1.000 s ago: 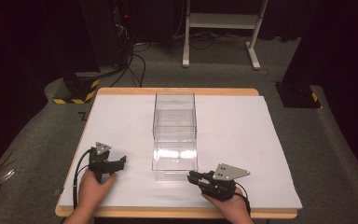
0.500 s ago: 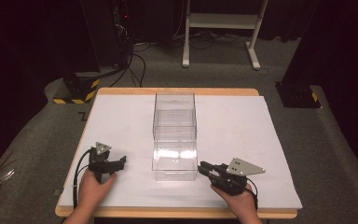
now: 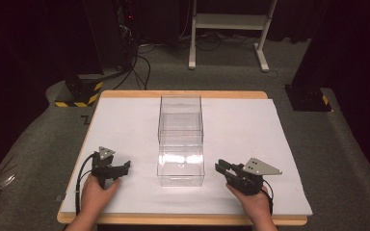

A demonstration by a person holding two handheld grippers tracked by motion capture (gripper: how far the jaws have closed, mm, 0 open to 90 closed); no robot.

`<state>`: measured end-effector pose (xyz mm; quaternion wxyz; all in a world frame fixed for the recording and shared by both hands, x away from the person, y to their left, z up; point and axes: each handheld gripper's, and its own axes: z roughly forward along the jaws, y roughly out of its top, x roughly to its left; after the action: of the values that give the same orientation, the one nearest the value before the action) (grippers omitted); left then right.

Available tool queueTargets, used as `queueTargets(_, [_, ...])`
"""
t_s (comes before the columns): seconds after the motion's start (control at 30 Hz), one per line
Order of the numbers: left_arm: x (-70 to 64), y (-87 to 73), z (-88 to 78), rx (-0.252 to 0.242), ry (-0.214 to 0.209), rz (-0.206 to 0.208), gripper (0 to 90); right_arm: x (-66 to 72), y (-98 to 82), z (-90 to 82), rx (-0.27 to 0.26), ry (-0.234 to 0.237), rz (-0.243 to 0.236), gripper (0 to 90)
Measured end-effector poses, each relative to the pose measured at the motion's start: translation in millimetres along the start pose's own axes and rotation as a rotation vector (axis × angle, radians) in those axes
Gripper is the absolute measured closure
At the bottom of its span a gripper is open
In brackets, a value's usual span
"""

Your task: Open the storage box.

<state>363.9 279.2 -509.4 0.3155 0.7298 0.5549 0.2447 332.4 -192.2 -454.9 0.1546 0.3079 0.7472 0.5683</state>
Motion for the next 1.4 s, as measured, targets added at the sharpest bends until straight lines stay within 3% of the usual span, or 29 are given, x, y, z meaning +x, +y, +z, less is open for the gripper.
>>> queueTargets(0.33, [0.0,0.0,0.0,0.000,0.000,0.000,14.1,-22.8,-9.4,-9.8,0.042,-0.181,0.016,68.8])
queueTargets(0.5, [0.0,0.0,-0.1,0.001,-0.001,-0.001,14.1,-37.5,-17.8,-15.6,0.103,-0.298,0.019,65.7])
queueTargets(0.77, [0.1,0.0,0.0,0.001,-0.001,0.000,14.1,-54.4,-30.3,-12.9,0.225,-0.415,0.055,53.5])
queueTargets(0.9, [0.1,0.0,-0.1,0.001,-0.001,0.000,14.1,-58.3,-37.0,-4.8,0.317,-0.443,0.058,45.6])
queueTargets(0.97, [0.1,0.1,-0.1,0.001,-0.001,0.000,14.1,-63.9,-40.5,3.7,0.415,-0.429,0.090,38.8])
queueTargets(1.4, [0.3,0.0,0.1,0.000,-0.003,-0.001,14.0,-63.6,-40.8,4.0,0.413,-0.441,0.093,36.6])
